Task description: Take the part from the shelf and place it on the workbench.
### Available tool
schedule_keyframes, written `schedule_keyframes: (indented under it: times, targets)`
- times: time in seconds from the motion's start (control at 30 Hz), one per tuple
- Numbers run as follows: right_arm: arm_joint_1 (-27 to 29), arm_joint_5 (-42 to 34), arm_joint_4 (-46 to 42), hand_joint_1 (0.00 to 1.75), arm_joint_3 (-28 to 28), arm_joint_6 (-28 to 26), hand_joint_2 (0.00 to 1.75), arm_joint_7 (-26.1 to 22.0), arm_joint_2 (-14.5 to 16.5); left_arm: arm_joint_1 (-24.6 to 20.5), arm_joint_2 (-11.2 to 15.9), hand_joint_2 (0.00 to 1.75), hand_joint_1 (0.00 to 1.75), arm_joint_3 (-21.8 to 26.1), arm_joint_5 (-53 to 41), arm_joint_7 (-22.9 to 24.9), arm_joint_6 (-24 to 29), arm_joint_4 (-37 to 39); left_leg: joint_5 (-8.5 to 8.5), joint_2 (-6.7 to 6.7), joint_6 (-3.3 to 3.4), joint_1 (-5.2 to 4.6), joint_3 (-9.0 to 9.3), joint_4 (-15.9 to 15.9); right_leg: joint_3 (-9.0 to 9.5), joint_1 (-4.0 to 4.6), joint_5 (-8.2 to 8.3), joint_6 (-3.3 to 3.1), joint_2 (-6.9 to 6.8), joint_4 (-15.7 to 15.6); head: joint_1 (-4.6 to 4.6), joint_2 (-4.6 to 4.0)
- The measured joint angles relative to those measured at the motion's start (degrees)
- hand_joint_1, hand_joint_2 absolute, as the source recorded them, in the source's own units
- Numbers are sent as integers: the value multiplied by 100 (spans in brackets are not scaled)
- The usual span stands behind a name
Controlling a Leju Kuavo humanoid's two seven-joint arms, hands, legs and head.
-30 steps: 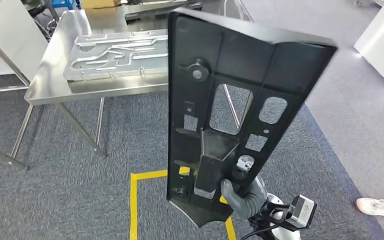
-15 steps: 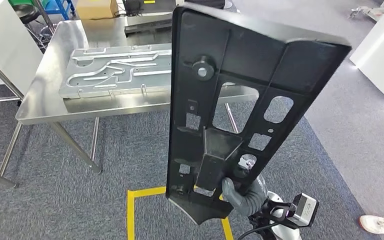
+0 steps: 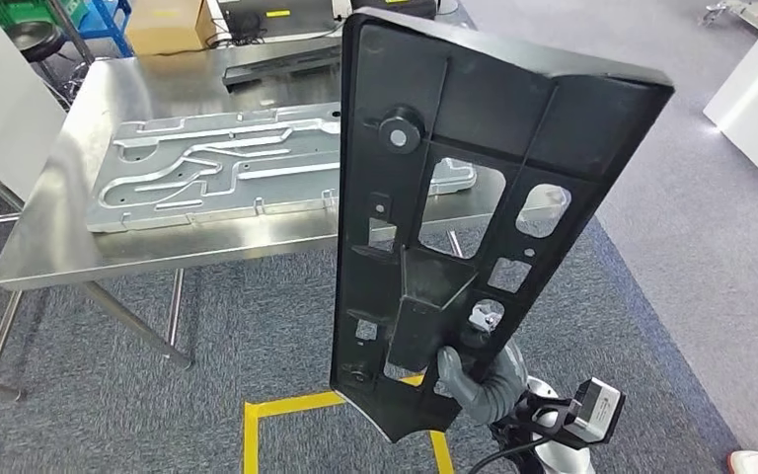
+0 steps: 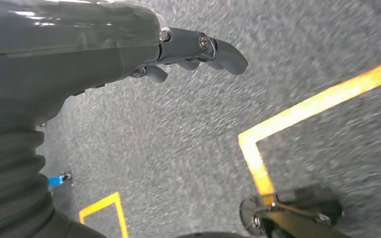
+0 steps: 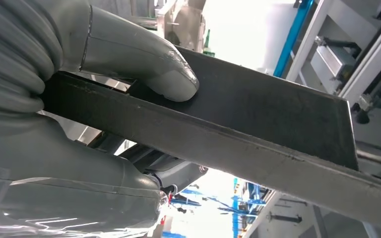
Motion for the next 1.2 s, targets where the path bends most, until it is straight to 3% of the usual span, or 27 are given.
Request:
schedule_keyframes:
  times: [0.07,0.1,0.13,0.17,0.27,0.3,0.37,0.4,0.47,0.5,0.57,0.6,0.63,0.67,0.77,0.8,0.87,0.93,0.97,1.03,1.1,1.13,1.17,1.2]
  targets:
    - [11,1,1,175,1,-7,175,0,-1,20,0,175,0,0,2,12,-4,0,-436,1,-25,0,-469,390,143,4,-128,-12,18,-8,-1,0]
    - [18,2,2,175,1,-7,175,0,-2,39,1,175,0,1,5,16,-7,0,-608,1,-17,-1,-609,372,227,7,-197,-10,31,-8,-1,0]
    - [25,2,3,175,2,-7,175,0,-3,58,1,175,0,1,9,19,-9,0,-653,1,8,-3,-681,210,321,10,-270,-5,43,-9,-1,0]
    - [30,2,7,175,4,-6,175,0,-3,74,1,175,0,1,15,20,-10,0,-502,1,50,-11,-696,-78,414,15,-345,2,49,-10,-1,0]
    - [43,4,33,175,20,-4,175,1,-8,107,5,175,0,1,29,23,-7,0,612,-1,190,-73,-630,-962,633,35,-572,64,72,-25,0,0]
    - [48,6,41,175,26,-4,175,2,-10,113,7,175,0,1,32,24,-5,0,814,-7,215,-90,-597,-1086,699,41,-616,101,84,-20,1,0]
    - [40,5,46,175,33,-4,175,1,-15,101,4,175,0,1,34,25,-1,0,790,-21,245,-87,-461,-1144,760,48,-588,180,94,75,0,0]
    - [31,4,46,175,34,-4,175,1,-18,91,2,175,0,1,35,24,-1,0,762,-26,278,-77,-378,-1186,713,46,-510,207,89,251,-1,0]
    - [14,3,47,175,36,-5,175,-1,-22,64,-1,175,0,1,36,23,1,0,699,-32,332,-60,-207,-1240,363,39,-466,247,75,826,0,0]
    - [16,3,48,175,36,-5,175,0,-26,57,-2,175,0,1,37,23,1,0,647,-32,353,-60,-146,-1251,117,38,-565,261,67,1151,1,0]
    - [29,4,50,175,36,-5,175,-1,-33,55,-2,175,0,1,37,23,1,0,523,-42,368,-61,-22,-1254,-350,40,-990,282,60,1557,1,0]
    - [35,4,52,175,36,-5,175,0,-36,62,-3,175,0,1,37,23,1,0,454,-50,368,-61,57,-1254,-505,40,-1169,288,56,1579,1,0]
    - [39,4,55,175,36,-5,175,0,-37,71,-5,175,0,1,37,23,1,0,382,-58,364,-61,148,-1254,-589,41,-1225,289,54,1456,1,0]
    - [40,5,57,175,36,-7,175,1,-38,78,-9,175,0,1,37,23,1,0,308,-65,357,-63,247,-1254,-614,47,-1093,279,51,1203,1,0]
    - [48,68,79,175,37,-39,175,4,-52,88,-35,175,0,2,46,15,-2,4,91,-93,303,-81,465,-1246,-576,96,40,173,57,305,2,0]
    - [51,123,87,175,38,-70,175,4,-63,84,-41,175,0,3,57,7,-3,6,38,-103,273,-88,510,-1251,-563,113,291,130,64,176,4,0]
    - [26,263,92,175,39,-157,175,-4,-92,68,-40,175,0,4,89,-17,-10,6,38,-112,198,-102,564,-1208,-490,111,352,60,77,110,7,0]
    - [-37,444,74,175,32,-267,175,-4,-140,61,-32,175,0,9,127,-49,-20,5,86,-88,146,-102,487,-944,-353,77,327,-8,77,7,7,0]
    - [-74,552,52,175,23,-328,175,16,-179,57,-28,175,0,17,145,-63,-23,4,30,-74,119,-95,353,-697,-282,62,303,-34,73,-36,7,0]
    - [-142,782,-26,175,-22,-459,175,115,-313,52,-27,175,0,45,196,-80,-26,4,-277,-46,54,-56,-56,-71,-180,51,228,-61,63,-75,7,0]
    - [-200,943,-142,175,-103,-566,175,228,-502,58,-25,175,0,90,225,-83,-27,4,-518,-26,6,-10,-403,293,-93,45,141,-47,62,-76,7,0]
    - [-241,983,-204,175,-153,-606,175,271,-610,67,-22,175,0,111,228,-85,-28,4,-452,-15,-1,8,-461,229,-40,38,96,-31,66,-75,7,0]
    - [-304,1006,-267,175,-208,-637,175,313,-731,76,-20,175,0,127,228,-86,-28,4,-236,-6,-10,24,-435,-15,22,26,50,-8,70,-73,7,0]
    - [-397,1006,-322,175,-267,-657,175,367,-867,86,-20,175,0,137,228,-90,-35,5,83,0,-20,40,-356,-386,77,14,2,22,74,-70,7,0]
